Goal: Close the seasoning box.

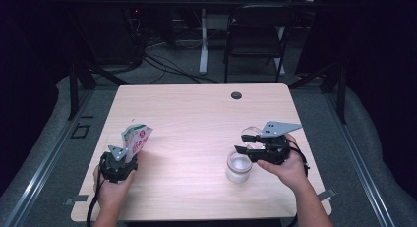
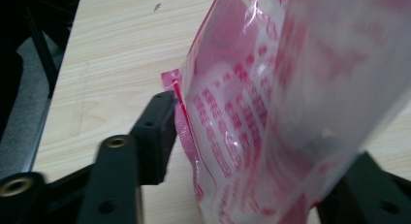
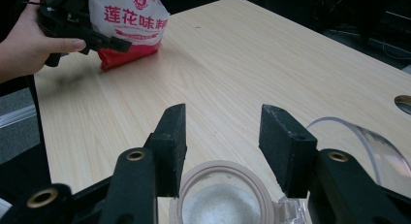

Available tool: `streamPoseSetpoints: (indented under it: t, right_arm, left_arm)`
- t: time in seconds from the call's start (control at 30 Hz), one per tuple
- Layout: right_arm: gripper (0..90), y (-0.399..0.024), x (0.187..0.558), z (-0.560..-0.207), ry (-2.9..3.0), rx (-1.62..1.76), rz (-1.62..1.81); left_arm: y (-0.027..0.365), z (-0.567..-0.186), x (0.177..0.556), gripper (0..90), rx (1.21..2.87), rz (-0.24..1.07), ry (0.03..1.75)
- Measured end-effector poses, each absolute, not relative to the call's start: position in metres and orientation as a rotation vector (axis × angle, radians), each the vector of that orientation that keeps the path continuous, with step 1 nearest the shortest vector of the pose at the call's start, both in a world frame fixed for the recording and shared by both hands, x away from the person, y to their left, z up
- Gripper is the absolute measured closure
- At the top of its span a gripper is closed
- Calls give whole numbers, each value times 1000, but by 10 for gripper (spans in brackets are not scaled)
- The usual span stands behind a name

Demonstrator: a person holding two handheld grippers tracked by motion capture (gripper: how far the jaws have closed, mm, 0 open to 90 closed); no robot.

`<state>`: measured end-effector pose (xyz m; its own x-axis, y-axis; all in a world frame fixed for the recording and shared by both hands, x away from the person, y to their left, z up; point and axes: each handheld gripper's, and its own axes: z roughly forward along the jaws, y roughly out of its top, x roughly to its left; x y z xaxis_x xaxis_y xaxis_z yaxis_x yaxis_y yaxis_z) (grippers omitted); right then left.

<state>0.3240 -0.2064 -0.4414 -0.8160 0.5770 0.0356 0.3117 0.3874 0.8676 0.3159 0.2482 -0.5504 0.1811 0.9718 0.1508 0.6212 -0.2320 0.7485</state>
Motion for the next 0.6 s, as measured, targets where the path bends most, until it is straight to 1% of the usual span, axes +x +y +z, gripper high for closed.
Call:
streamPoseSetpoints:
  t: [0.13,0.27,0.37,0.4,0.6]
  right_arm:
    - [525,-206,324,-441,2375,785,1404]
    - [524,-207,324,-441,2371,786,1404]
    - [521,-208,324,-440,2365,787,1410]
    - [521,-208,324,-440,2364,787,1410]
    - [515,-209,323,-438,2349,792,1412]
  left_arm:
    - [245,-547,313,364,1933,858,1454]
    - [244,-542,309,289,1890,835,1409]
    - [242,-538,305,272,1876,831,1377]
    - [241,-536,304,254,1872,832,1364]
    - [236,-530,299,251,1856,818,1326]
